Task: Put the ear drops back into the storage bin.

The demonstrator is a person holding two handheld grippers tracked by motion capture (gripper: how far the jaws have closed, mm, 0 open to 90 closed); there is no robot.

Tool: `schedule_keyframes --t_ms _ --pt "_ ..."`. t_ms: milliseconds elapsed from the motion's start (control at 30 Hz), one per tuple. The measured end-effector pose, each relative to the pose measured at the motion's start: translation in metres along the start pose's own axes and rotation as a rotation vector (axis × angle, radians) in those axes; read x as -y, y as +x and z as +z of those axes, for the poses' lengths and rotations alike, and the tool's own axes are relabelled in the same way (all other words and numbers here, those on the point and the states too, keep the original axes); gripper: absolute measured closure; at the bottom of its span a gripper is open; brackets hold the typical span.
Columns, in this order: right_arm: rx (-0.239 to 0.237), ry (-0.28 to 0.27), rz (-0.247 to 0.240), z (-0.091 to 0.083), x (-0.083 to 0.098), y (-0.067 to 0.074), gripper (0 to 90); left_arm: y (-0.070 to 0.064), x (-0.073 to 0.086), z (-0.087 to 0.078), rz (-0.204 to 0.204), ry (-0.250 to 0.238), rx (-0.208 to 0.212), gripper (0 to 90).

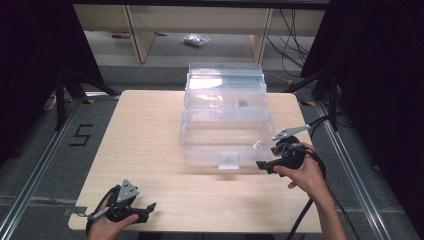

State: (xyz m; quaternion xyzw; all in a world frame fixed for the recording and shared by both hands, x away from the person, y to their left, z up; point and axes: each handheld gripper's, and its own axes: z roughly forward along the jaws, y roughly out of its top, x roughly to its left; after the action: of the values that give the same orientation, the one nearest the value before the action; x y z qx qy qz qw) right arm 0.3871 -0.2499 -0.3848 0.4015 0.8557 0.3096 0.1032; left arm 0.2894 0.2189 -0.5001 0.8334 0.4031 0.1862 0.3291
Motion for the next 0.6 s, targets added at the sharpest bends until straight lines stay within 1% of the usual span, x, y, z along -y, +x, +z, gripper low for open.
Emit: schedule_keyframes --t_ms 33,67,100,133,167,200,233,267,300,333,367,400,467,500,533,567,600 --pt "0.002 -0.007 -0.012 0.0 0.003 0.0 23.0 -0.001 0.0 0.002 -0.013 -0.014 -0.023 15.1" --pt "0.006 -0.012 -0.006 -0.001 0.007 0.002 23.0 -0.001 0.0 0.001 -0.014 -0.01 -0.007 15.1" --pt "0.011 -0.023 -0.017 -0.001 0.01 0.002 23.0 0.0 0.0 0.0 0.001 0.004 0.0 15.1" --pt "0.015 -0.027 -0.018 -0.002 0.014 0.003 23.0 0.0 0.0 0.0 0.001 0.005 -0.001 15.1" --pt "0.019 -0.054 -0.011 -0.003 0.019 0.005 23.0 0.0 0.0 0.0 0.001 0.004 -0.001 15.1" --pt "0.025 -0.056 -0.028 -0.002 0.022 0.005 22.9 0.0 0.0 0.0 0.001 0.003 0.0 15.1" --pt "0.028 -0.065 -0.017 -0.002 0.025 0.006 22.8 0.0 0.0 0.0 0.001 0.004 -0.001 15.1" --pt "0.028 -0.065 -0.017 -0.002 0.025 0.006 22.8 0.0 0.0 0.0 0.001 0.004 -0.001 15.1" --pt "0.032 -0.075 -0.012 -0.001 0.032 0.009 22.7 0.0 0.0 0.0 -0.001 0.002 0.001 15.1" --pt "0.029 -0.064 0.003 -0.001 0.034 0.011 22.6 0.0 0.0 0.0 -0.002 -0.003 -0.001 15.1" --pt "0.03 -0.067 0.007 -0.002 0.037 0.012 22.7 0.0 0.0 0.0 -0.001 -0.003 -0.001 15.1" --pt "0.033 -0.077 0.004 -0.001 0.04 0.013 22.6 0.0 0.0 0.0 0.0 -0.002 0.001 15.1" --pt "0.032 -0.073 0.017 -0.002 0.044 0.015 22.6 0.0 0.0 0.0 -0.001 -0.003 -0.001 15.1" --pt "0.037 -0.087 0.008 0.0 0.047 0.015 22.6 0.0 0.0 0.0 -0.001 -0.002 0.002 15.1" --pt "0.03 -0.088 0.035 0.001 0.049 0.018 22.6 0.0 0.0 -0.001 0.0 -0.002 0.002 15.1" --pt "0.033 -0.089 0.008 0.002 0.052 0.017 22.6 0.0 0.0 -0.001 0.0 -0.003 0.002 15.1" --pt "0.026 -0.098 0.038 0.004 0.054 0.019 22.6 0.0 0.0 -0.001 0.002 -0.002 0.001 15.1"
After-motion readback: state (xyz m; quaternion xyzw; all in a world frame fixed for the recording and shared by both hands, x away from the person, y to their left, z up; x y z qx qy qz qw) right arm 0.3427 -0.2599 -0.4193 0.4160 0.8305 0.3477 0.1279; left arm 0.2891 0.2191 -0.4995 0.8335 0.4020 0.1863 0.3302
